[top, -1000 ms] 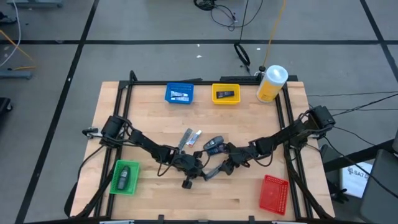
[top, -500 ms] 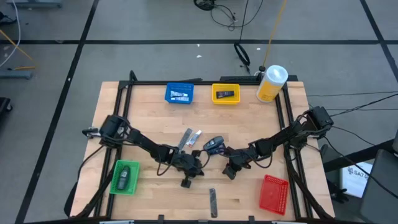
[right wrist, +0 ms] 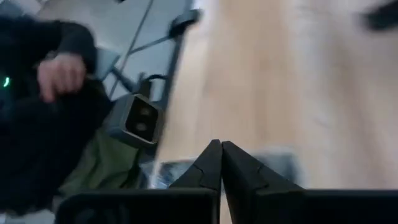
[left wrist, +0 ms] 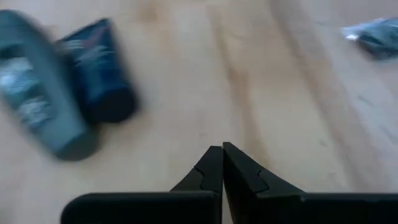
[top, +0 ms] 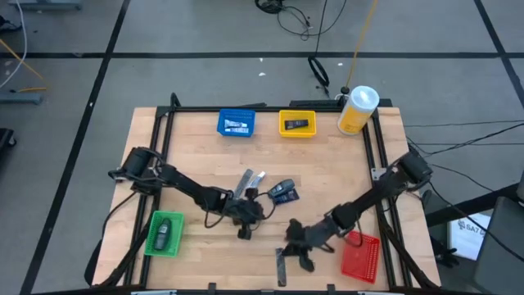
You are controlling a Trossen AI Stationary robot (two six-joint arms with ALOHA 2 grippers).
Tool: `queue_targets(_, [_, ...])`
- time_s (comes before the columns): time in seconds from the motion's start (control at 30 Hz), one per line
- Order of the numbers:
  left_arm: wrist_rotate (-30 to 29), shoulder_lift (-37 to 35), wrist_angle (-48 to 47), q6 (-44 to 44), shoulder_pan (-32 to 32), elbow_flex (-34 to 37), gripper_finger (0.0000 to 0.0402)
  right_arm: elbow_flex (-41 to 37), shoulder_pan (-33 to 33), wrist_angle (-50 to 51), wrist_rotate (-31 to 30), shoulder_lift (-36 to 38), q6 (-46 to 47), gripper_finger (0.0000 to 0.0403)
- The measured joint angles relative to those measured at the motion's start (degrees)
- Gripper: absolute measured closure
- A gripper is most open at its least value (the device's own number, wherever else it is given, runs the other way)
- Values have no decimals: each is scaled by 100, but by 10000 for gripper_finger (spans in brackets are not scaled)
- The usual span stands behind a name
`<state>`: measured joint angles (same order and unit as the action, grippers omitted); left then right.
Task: Pick & Place Travel size toiletries
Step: Put the black hair comb into the red bin
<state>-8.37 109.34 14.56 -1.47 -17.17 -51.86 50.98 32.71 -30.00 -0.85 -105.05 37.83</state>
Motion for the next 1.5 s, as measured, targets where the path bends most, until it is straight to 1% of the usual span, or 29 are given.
queue_targets(0.13, [-548, -355, -666, -176, -48, -7, 392, 536, 52, 94, 494, -620, -384, 402])
queue_targets(0.2, [-741, -535, -871, -209, -123, -7, 392, 730, 46, 271, 529, -784, -582, 402])
queue_targets(0.27, [-920, -683, -1020, -217, -218, 0, 392, 844, 43, 476, 376, -877, -716, 402])
queue_targets(0.37, [-1153, -792, -1064, -208, -347, 46, 392, 835, -14, 869, -193, -892, -758, 402])
queue_targets(0.43, [-1370, -885, -1202, -208, -420, 66, 392, 840, -110, 1130, -750, -887, -817, 402])
queue_targets(0.53, [-1700, -1106, -1467, -218, -488, 66, 392, 842, -282, 1270, -1846, -885, -921, 402])
queue_targets(0.63, [-1756, -1269, -1400, -327, -509, 55, 392, 842, -417, 1259, -3330, -882, -589, 402])
queue_targets(0.67, [-1729, -1303, -1439, -359, -517, 59, 392, 840, -437, 1273, -3702, -820, -490, 402])
queue_targets(0.7, [-1682, -1308, -1379, -382, -531, 63, 392, 834, -446, 1328, -3963, -706, -496, 403])
queue_targets(0.73, [-1590, -1304, -1285, -403, -539, 63, 392, 831, -446, 1378, -4062, -551, -651, 403])
queue_targets(0.77, [-1466, -1298, -1209, -410, -544, 83, 392, 832, -437, 1360, -4036, -399, -833, 403])
queue_targets(0.8, [-1286, -1288, -1091, -415, -544, 132, 392, 846, -426, 1357, -3872, -273, -917, 403])
queue_targets(0.87, [-747, -1159, -670, -382, -528, 211, 392, 824, -385, 1460, -3400, -42, -953, 403])
queue_targets(0.93, [-377, -962, -436, -384, -494, 257, 392, 757, -365, 1589, -2799, 65, -1028, 403])
queue_targets(0.97, [-324, -837, -286, -462, -467, 258, 392, 757, -371, 1521, -2466, 59, -1034, 403])
queue_targets(1.03, [-323, -590, -152, -732, -360, 256, 392, 705, -372, 1546, -2104, 37, -1008, 403])
queue_targets(1.17, [-282, -138, -102, -1184, -40, 258, 392, 700, -453, 1488, -1418, -421, -904, 403])
queue_targets(1.27, [143, 154, 402, -1225, 210, 243, 392, 693, -591, 1075, -931, -845, -1016, 403])
queue_targets(1.33, [564, 391, 984, -1077, 335, 240, 392, 704, -704, 564, -812, -1076, -1166, 403])
queue_targets(1.4, [886, 500, 1384, -852, 395, 244, 392, 707, -806, 43, -1033, -1298, -1284, 403])
queue_targets(1.47, [982, 423, 1371, -750, 404, 249, 392, 709, -867, -168, -1299, -1362, -1382, 403])
queue_targets(1.5, [964, 278, 1156, -743, 393, 261, 392, 707, -881, -171, -1405, -1353, -1474, 403])
